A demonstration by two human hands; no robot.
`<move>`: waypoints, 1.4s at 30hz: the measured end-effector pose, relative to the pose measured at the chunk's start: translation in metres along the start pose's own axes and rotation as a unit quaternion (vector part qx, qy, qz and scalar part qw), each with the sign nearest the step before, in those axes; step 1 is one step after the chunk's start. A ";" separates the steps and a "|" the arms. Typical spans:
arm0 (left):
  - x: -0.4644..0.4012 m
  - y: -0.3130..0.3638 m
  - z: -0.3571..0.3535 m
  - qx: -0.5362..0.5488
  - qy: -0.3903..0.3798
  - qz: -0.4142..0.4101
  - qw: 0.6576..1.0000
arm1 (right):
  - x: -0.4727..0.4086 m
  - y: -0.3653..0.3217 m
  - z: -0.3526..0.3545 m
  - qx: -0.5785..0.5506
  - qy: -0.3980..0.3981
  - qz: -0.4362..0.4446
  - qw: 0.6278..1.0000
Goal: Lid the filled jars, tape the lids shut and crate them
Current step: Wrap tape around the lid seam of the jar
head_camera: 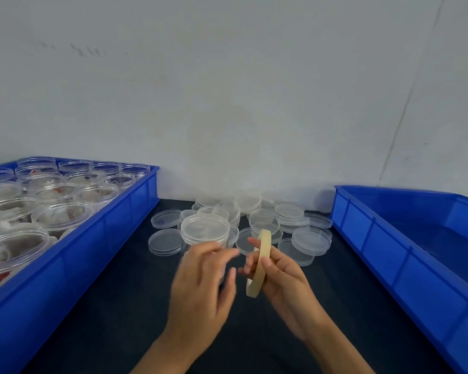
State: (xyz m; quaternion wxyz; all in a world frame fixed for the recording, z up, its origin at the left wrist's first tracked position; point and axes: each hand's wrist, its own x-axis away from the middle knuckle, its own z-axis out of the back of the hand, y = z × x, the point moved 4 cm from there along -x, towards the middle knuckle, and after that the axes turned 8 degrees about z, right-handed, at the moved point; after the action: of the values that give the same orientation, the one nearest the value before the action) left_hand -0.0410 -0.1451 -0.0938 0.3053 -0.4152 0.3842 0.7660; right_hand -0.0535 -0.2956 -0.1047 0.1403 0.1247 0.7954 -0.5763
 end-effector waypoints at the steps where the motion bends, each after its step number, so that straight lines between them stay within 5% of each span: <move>1: 0.000 0.007 -0.008 0.022 -0.057 -0.012 0.998 | 0.000 -0.004 0.001 -0.042 0.006 0.001 0.999; 3: 0.000 0.015 -0.021 0.091 -0.143 0.024 0.985 | 0.000 -0.008 0.005 -0.107 0.030 0.000 0.994; 6: 0.000 0.010 -0.037 0.183 -0.154 0.121 0.964 | 0.000 -0.013 0.011 -0.183 0.088 0.014 0.979; 11: 0.011 -0.006 -0.054 0.144 -0.257 0.130 0.947 | -0.002 -0.018 0.012 -0.271 0.126 0.008 0.954; 19: 0.010 -0.004 -0.049 0.251 -0.222 0.181 0.925 | 0.005 0.002 -0.001 0.081 0.047 -0.021 0.995; 25: 0.014 -0.016 -0.050 0.318 -0.239 0.270 0.877 | 0.006 0.007 -0.006 0.091 0.018 -0.020 0.996; 31: 0.019 -0.017 -0.053 0.294 -0.289 0.251 0.876 | 0.004 0.005 0.007 0.042 0.079 0.004 0.996; 38: 0.013 -0.016 -0.046 0.427 -0.198 0.386 0.793 | 0.005 0.012 -0.001 0.123 0.017 -0.016 0.992; 42: 0.013 -0.019 -0.044 0.435 -0.197 0.417 0.773 | 0.005 0.012 -0.002 0.116 -0.002 -0.029 0.993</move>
State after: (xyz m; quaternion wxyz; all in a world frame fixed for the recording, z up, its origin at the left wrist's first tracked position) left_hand -0.0137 -0.1706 -0.1273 0.1732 0.1230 0.7433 0.6343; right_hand -0.0541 -0.2898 -0.1165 0.1095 0.1161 0.7261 -0.6688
